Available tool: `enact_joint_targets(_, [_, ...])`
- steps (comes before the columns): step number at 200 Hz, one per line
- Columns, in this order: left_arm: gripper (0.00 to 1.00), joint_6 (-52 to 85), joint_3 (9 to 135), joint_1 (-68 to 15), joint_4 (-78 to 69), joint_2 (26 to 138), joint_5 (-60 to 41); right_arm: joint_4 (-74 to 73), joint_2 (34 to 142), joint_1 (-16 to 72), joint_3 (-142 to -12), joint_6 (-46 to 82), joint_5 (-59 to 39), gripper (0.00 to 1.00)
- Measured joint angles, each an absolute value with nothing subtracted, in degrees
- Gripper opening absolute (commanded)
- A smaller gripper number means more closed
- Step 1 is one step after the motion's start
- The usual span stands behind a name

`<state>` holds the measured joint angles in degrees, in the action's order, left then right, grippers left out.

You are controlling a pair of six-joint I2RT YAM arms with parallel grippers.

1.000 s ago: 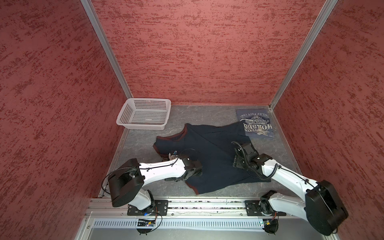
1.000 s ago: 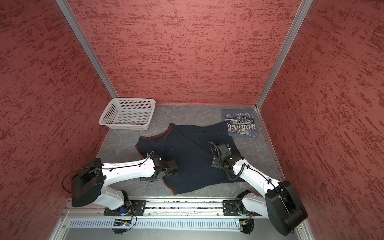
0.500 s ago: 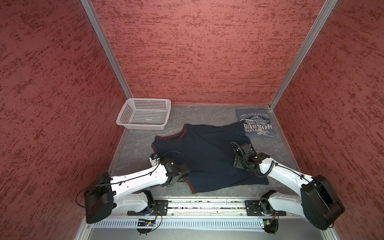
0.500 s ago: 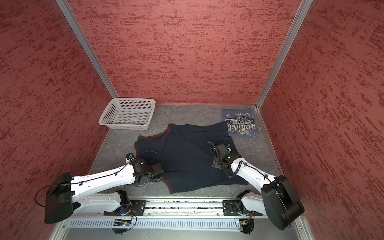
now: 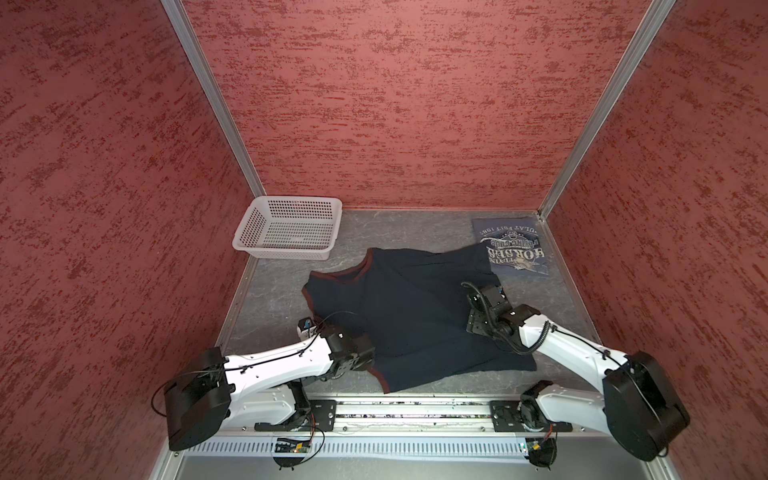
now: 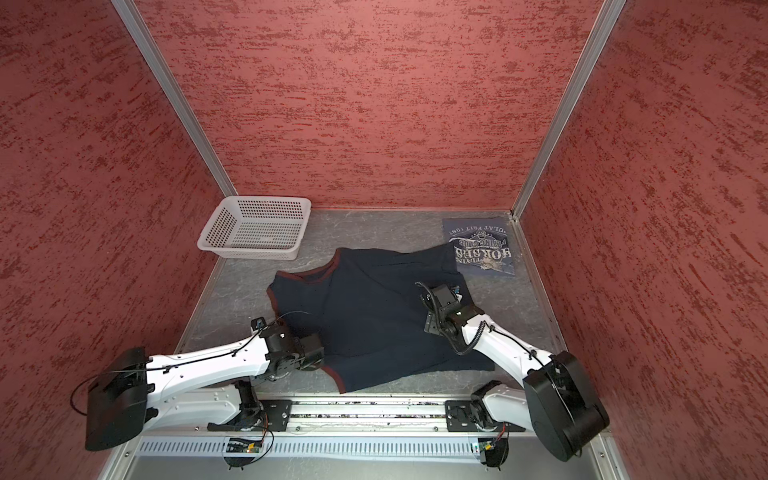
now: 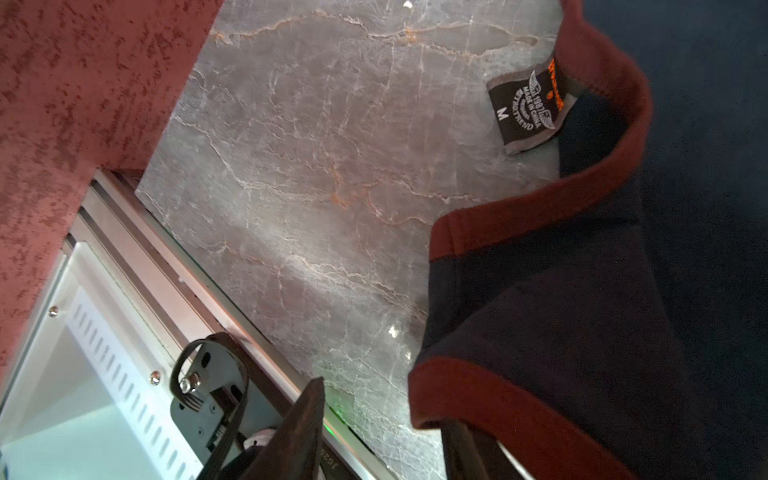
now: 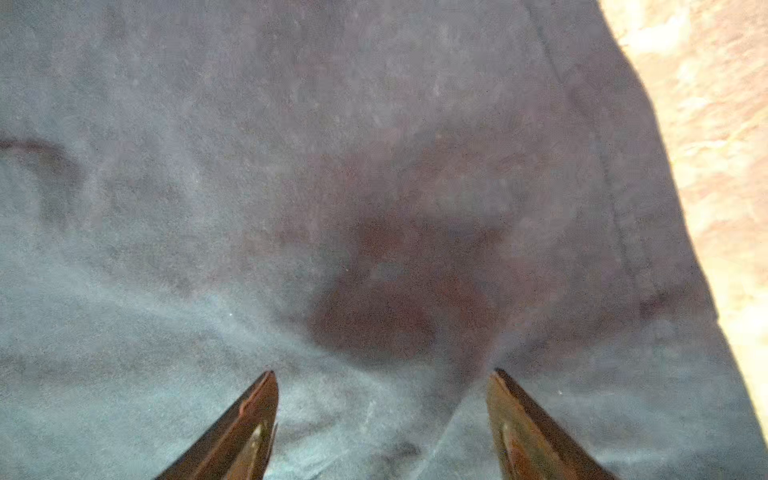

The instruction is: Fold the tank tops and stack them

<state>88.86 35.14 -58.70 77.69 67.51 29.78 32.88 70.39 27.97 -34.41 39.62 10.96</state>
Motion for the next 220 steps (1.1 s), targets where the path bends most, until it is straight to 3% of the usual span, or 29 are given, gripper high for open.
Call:
enact_joint_targets(22, [0.49,88.82,35.51,-58.92,76.75,69.30,29.58,32.97,70.39,27.90,-35.40,39.62,11.07,0.80])
enact_joint_targets(38, [0.38,89.27,36.07,-59.11,76.34,71.33,29.61,32.97,70.39,27.92,-36.23,39.59,11.27,0.80])
enact_joint_targets(45, [0.41,89.62,36.12,-59.20,76.44,71.50,29.69,32.97,70.39,27.90,-36.42,39.59,11.40,0.80])
enact_joint_targets(63, [0.33,91.44,36.12,-60.40,77.76,69.78,30.11,33.23,70.39,27.57,-36.62,39.59,12.05,0.80])
enact_joint_targets(88, [0.32,95.98,36.12,-62.28,80.44,64.90,31.09,34.33,70.39,26.39,-36.71,39.59,12.53,0.80])
enact_joint_targets(125, [0.56,100.84,38.09,-62.98,84.97,66.32,33.52,35.46,70.15,25.06,-36.73,39.48,13.04,0.80])
enact_joint_targets(133, [0.66,101.86,39.07,-64.03,86.00,66.83,34.13,35.42,69.67,25.02,-36.73,39.27,12.78,0.80])
enact_joint_targets(142, [0.89,103.81,40.10,-65.95,87.31,67.00,35.11,35.42,68.90,25.02,-36.73,38.89,12.40,0.80])
enact_joint_targets(150, [0.98,105.30,41.30,-68.36,87.88,66.94,36.10,35.42,68.12,25.02,-36.73,38.68,12.10,0.80])
enact_joint_targets(196, [1.00,113.97,46.96,-79.26,91.96,68.03,38.94,35.51,65.98,25.17,-36.73,38.46,11.31,0.80])
enact_joint_targets(220, [1.00,102.72,50.61,-75.85,86.32,68.51,40.34,35.70,65.76,25.82,-36.86,38.50,10.57,0.80])
